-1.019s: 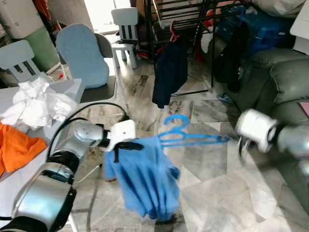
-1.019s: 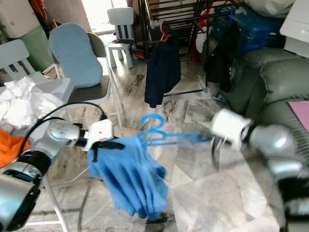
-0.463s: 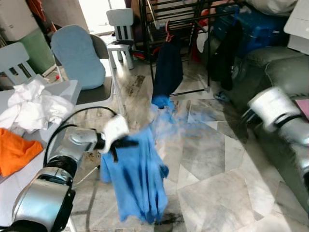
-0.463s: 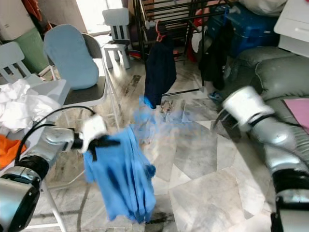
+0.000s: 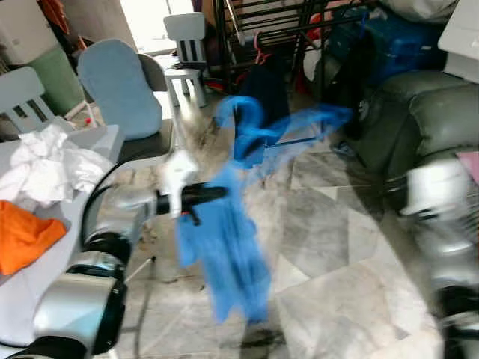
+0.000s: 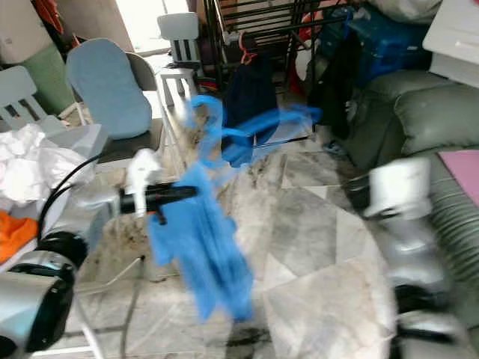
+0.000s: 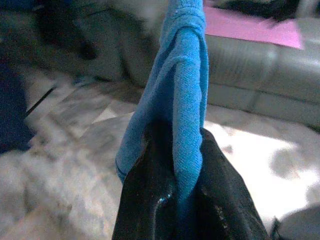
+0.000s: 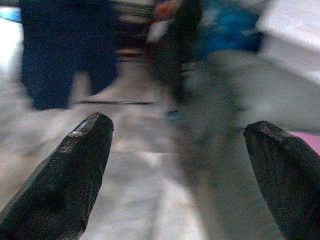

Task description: Hang hanger

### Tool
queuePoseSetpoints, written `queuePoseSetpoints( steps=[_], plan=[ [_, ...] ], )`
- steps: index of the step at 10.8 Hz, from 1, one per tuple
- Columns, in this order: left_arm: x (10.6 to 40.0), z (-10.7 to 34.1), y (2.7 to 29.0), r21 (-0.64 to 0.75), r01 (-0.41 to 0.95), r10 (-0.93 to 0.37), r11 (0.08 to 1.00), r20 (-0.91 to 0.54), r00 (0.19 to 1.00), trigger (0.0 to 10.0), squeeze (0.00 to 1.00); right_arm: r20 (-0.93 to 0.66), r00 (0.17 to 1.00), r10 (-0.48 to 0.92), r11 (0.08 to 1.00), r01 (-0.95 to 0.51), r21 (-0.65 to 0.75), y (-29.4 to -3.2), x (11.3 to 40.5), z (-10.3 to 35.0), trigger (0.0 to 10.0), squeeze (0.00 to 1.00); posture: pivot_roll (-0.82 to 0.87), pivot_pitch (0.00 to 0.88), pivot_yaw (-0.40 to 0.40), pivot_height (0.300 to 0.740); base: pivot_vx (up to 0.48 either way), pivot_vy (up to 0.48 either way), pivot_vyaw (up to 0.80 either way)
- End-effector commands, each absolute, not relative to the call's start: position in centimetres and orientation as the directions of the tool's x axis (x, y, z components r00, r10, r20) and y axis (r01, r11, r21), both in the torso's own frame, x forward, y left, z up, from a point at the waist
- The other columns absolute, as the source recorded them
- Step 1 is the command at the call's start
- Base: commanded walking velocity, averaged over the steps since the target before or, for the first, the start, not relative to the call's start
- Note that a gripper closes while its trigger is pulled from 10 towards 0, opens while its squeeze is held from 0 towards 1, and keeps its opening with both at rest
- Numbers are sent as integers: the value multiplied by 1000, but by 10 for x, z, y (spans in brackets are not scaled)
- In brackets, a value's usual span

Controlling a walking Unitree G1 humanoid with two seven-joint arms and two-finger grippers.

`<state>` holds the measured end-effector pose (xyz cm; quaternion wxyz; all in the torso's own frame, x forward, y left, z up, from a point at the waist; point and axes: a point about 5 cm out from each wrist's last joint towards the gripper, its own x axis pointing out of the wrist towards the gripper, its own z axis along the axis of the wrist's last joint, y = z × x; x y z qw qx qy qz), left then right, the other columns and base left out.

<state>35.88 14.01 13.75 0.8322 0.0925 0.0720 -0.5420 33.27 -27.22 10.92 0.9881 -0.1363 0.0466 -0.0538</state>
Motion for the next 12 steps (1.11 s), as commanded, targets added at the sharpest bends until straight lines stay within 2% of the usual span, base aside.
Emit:
queuePoseSetpoints(
  steps=[1, 2, 3, 4, 5, 7, 8, 11, 12],
  plan=[
    [360, 154, 135, 165, 938, -916, 303, -222, 335, 0, 0, -105, 994, 22, 971, -47, -235, -249, 339, 109, 10000, 1000, -197, 0, 144, 740, 0, 0, 0],
    [358, 160, 125, 222, 951, -932, 214, -244, 267, 0, 0, -152, 972, 182, 960, -209, -185, -222, 337, 99, 10000, 1000, -196, 0, 144, 740, 0, 0, 0],
    [357, 162, 122, 244, 952, -935, 183, -255, 246, 0, 0, -160, 961, 227, 951, -254, -175, -215, 336, 97, 10000, 1000, -196, 0, 145, 740, 0, 0, 0],
    [356, 170, 115, 322, 940, -938, 113, -278, 208, 0, 0, -166, 919, 359, 913, -382, -142, -198, 331, 95, 10000, 765, -194, 0, 148, 740, 0, 0, 0],
    [357, 175, 113, 381, 921, -932, 80, -300, 205, 0, 0, -179, 886, 428, 889, -448, -91, -191, 327, 93, 10000, 592, -196, 0, 151, 740, 0, 0, 0],
    [360, 183, 110, 453, 888, -924, 78, -300, 235, 0, 0, -203, 821, 534, 830, -554, -61, -184, 317, 90, 10000, 169, -200, 0, 156, 740, 0, 0, 0],
    [361, 186, 108, 469, 880, -926, 78, -294, 239, 0, 0, -219, 770, 599, 784, -620, -35, -180, 309, 88, 10000, 8, -201, 0, 157, 740, 0, 0, 0],
    [360, 194, 100, 502, 863, -942, 52, -262, 209, 0, 0, -264, 679, 685, 704, -711, -1, -172, 298, 84, 10000, 0, -196, 0, 153, 740, 0, 0, 0],
    [359, 200, 95, 511, 858, -953, 44, -238, 191, 0, 0, -272, 681, 680, 707, -707, -2, -168, 300, 81, 10000, 0, -193, 0, 152, 740, 0, 0, 0]
  ],
)
